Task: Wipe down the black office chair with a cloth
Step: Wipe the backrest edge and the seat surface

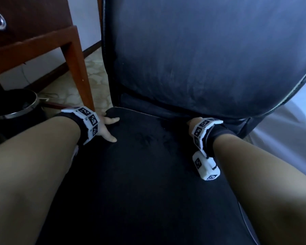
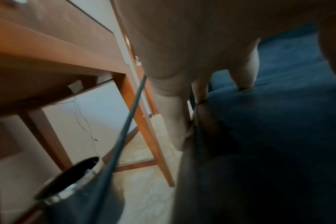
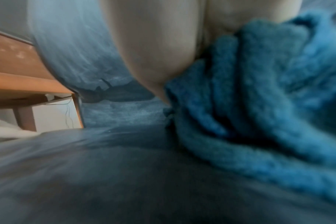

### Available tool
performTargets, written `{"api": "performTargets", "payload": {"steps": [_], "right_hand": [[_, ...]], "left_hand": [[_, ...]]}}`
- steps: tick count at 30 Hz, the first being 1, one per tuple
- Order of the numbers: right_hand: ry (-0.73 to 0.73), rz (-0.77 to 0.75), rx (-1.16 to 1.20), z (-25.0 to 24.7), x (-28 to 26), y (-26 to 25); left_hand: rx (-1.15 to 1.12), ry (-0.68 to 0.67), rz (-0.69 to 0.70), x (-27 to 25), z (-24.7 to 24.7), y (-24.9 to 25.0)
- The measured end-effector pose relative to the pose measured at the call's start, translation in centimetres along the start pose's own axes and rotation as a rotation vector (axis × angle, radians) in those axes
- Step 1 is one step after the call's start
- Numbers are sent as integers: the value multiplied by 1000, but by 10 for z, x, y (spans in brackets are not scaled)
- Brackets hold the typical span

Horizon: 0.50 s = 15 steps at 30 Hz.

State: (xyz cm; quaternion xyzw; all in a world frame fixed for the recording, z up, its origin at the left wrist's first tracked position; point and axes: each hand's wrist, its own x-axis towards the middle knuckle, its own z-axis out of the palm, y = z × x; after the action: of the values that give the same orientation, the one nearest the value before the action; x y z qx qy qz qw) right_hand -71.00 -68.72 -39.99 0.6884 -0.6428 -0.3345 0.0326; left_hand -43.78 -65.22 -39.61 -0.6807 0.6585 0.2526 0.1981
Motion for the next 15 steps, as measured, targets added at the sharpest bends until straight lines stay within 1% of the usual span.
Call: {"api": "performTargets", "payload": {"steps": [1,2,5,6,8,10,14,15], "right_hand": [[47,-54,30,-1,1,-1],[59,-73,27,-4,0,-3],[29,-15,-27,-21,-10,-15],[41,-44,-21,-25,-12,-18],[60,-112,38,-30,-13,-22],[111,-145,140,-33,-11,-28],[139,-214,206,-45,-24,-53],[152,-238,215,-48,-28,-60]], "left_hand": [[5,14,-11,-1,3,-3],[14,20,-25,-3,6,-5],[51,15,-64,-15,14,-13],[59,3,-77,-21,17,-17],[71,-8,-105,-34,22,-24],[69,-11,-119,-47,30,-34],[94,-36,-143,-74,41,-48],[100,-18,-142,-79,44,-54]]}}
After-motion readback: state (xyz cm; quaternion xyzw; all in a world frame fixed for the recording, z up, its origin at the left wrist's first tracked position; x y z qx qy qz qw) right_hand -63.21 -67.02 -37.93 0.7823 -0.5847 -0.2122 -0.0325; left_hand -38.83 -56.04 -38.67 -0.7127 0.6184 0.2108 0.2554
